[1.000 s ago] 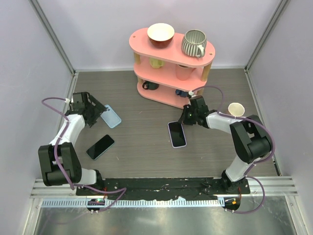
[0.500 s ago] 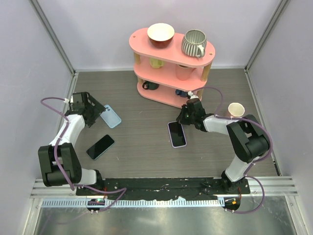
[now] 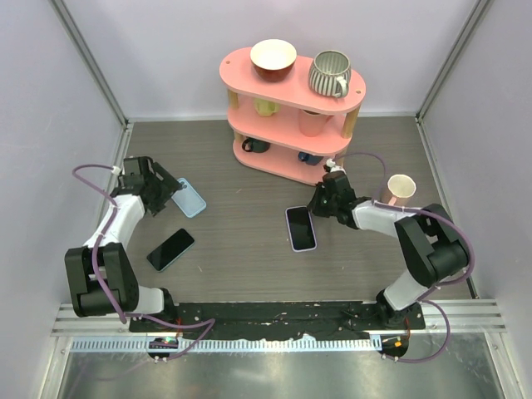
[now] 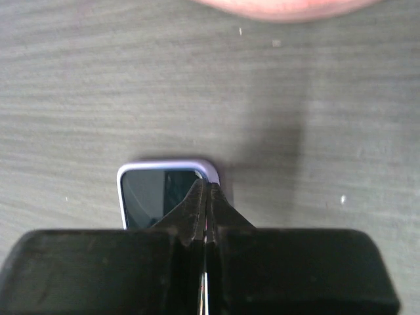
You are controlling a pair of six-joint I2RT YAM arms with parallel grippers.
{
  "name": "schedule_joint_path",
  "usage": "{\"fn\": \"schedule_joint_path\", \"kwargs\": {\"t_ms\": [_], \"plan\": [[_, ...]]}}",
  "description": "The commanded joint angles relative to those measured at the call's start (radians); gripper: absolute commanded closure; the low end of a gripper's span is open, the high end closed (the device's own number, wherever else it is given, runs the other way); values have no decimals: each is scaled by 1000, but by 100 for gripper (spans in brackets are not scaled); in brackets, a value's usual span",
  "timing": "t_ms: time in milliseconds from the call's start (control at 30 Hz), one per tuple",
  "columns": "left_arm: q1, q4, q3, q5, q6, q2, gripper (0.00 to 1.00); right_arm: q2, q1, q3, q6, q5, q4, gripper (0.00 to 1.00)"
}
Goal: Put the phone into the phone case
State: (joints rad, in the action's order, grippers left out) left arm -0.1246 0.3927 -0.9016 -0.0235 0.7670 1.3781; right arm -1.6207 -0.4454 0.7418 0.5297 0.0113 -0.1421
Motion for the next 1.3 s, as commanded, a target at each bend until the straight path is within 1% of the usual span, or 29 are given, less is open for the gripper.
{"fn": "schedule_joint_path", "kwargs": {"t_ms": [0,67,100,133,167,200,233,300,333,367,400,433,467,500,567,600,633,733,933,1067,1200,1267], "plan": [[32,-54,-2,-75,-54,-42,19,106,5,20,3,68,193,95],[109,-75,-6,-88,-83,-59,23,142,17,77,4,82,234,93],[155,-86,-10,-99,-89,-62,24,143,33,93,-2,85,246,89],[240,-100,-19,-104,-100,-60,25,140,39,106,-13,120,252,84],[287,-103,-26,-104,-100,-57,25,122,49,123,-22,140,256,78],[331,-106,-36,-105,-95,-41,28,114,60,126,-25,151,259,65],[409,-129,-46,-122,-72,-31,30,104,85,128,-33,176,259,61],[477,-165,-51,-136,-38,7,36,76,109,128,-46,209,256,57],[532,-214,-51,-150,-19,22,39,67,132,133,-74,229,253,59],[555,-241,-51,-156,7,39,43,58,134,146,-91,266,248,64],[577,-264,-54,-161,18,58,52,24,134,165,-114,282,254,73],[607,-288,-69,-164,26,97,56,4,135,183,-128,300,284,77],[620,-298,-80,-167,37,117,60,-11,134,214,-154,353,300,80],[628,-304,-89,-170,41,133,67,-22,135,220,-155,375,302,87],[646,-343,-106,-203,52,185,75,-42,136,228,-154,418,286,94],[652,-360,-111,-214,60,203,81,-50,136,231,-151,446,286,99],[663,-373,-126,-220,61,216,83,-62,136,232,-143,460,273,99],[680,-374,-146,-220,67,263,87,-80,136,241,-128,463,260,99],[698,-388,-140,-220,84,300,88,-105,134,223,-100,391,231,99],[707,-388,-132,-213,91,302,88,-81,129,131,-73,332,156,99],[718,-388,-134,-204,101,306,89,-24,109,45,-65,293,8,99],[726,-388,-137,-201,106,311,89,-18,94,22,-89,222,9,99]]}}
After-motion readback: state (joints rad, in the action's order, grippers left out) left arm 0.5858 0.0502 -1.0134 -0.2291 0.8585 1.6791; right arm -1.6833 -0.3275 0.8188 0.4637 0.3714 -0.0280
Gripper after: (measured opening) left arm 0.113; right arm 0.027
